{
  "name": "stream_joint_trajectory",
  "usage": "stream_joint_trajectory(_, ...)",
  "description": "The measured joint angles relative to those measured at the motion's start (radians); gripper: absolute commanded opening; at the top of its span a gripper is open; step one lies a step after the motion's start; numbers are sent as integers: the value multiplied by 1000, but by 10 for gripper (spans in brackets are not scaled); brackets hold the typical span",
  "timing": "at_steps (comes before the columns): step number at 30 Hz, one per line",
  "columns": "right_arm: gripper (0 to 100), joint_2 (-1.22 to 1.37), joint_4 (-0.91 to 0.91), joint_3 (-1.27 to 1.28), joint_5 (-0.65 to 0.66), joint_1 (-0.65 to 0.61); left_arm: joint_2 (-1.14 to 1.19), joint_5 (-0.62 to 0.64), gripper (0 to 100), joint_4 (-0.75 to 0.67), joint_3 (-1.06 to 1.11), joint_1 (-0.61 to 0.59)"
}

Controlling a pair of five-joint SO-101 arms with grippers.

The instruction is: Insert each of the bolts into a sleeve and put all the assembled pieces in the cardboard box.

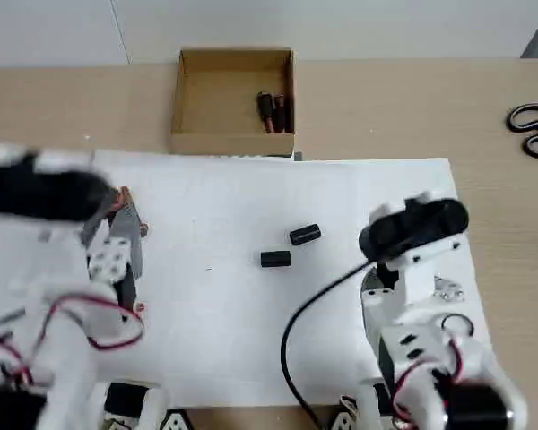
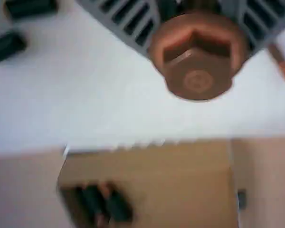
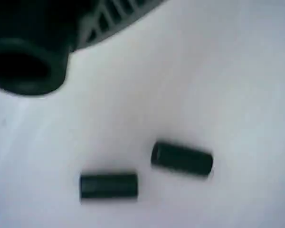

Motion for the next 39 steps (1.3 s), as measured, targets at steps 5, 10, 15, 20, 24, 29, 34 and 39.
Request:
stream_joint_trajectory(5, 3, -149, -193, 233, 0, -60, -298, 199, 6, -226, 359, 5)
stream_joint_trajectory(10, 3, -255, -272, 413, -44, -226, -519, 298, 6, -310, 600, 9)
stream_joint_trajectory(15, 3, -295, -364, 546, -123, -367, -586, 310, 6, -324, 700, 6)
stream_joint_trajectory(20, 3, -299, -489, 634, -130, -479, -591, 377, 6, -330, 701, 49)
stream_joint_trajectory(24, 3, -299, -554, 667, -130, -563, -591, 462, 6, -330, 703, 137)
stream_joint_trajectory(29, 3, -299, -588, 675, -130, -651, -591, 479, 6, -330, 704, 235)
stream_joint_trajectory(34, 3, -299, -589, 675, -130, -718, -591, 514, 6, -330, 709, 305)
stream_joint_trajectory(39, 3, -299, -589, 675, -130, -747, -591, 520, 6, -350, 736, 353)
